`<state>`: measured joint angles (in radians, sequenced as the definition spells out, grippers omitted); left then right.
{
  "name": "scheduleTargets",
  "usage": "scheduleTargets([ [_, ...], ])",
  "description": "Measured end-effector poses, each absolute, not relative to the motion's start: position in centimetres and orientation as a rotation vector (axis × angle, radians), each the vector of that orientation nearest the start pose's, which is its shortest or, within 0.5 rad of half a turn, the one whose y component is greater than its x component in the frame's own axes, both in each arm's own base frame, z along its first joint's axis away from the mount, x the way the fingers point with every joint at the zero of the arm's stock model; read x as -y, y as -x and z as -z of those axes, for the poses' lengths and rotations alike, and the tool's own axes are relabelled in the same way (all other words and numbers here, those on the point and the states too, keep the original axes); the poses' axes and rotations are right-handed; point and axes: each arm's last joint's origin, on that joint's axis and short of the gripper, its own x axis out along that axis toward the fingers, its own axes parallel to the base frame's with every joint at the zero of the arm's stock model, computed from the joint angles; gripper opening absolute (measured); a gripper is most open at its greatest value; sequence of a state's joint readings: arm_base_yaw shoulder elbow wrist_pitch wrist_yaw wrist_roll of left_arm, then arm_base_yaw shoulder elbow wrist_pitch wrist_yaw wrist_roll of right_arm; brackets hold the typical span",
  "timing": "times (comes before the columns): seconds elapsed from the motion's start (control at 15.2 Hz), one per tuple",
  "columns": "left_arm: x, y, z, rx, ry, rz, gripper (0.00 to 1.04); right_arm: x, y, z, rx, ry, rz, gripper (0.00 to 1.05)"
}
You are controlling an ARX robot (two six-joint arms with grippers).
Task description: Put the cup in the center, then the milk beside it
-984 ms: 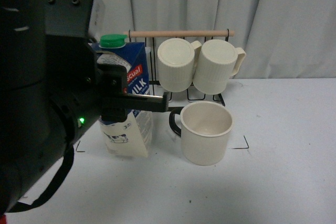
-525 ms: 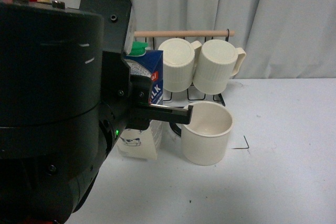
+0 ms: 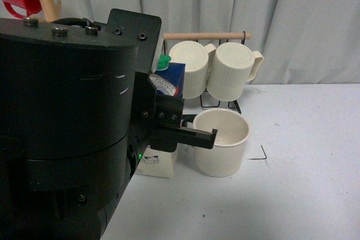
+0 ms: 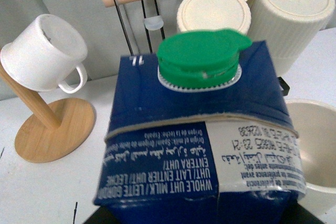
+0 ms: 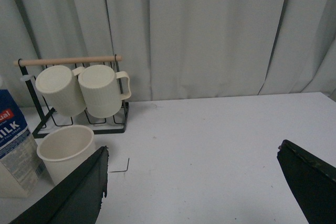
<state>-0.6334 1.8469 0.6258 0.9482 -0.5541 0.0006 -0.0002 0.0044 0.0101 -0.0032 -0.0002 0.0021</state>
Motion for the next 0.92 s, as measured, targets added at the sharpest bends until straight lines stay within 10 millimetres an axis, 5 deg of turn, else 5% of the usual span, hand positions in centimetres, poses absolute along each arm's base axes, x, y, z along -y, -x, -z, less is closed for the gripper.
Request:
scheduleTargets([
  [0.39,17.8,-26.9,-12.2,-0.243,-0.161,0.088,1.0,0.0,-9.7,-16.6,0.002,-0.002,0.0,0.98],
  [0.92,17.5,-26.6,-13.8,-0.257,-0.098,0.137,0.98,0.0,-9.7,-16.6,0.002,-0.002,0.0,0.98],
])
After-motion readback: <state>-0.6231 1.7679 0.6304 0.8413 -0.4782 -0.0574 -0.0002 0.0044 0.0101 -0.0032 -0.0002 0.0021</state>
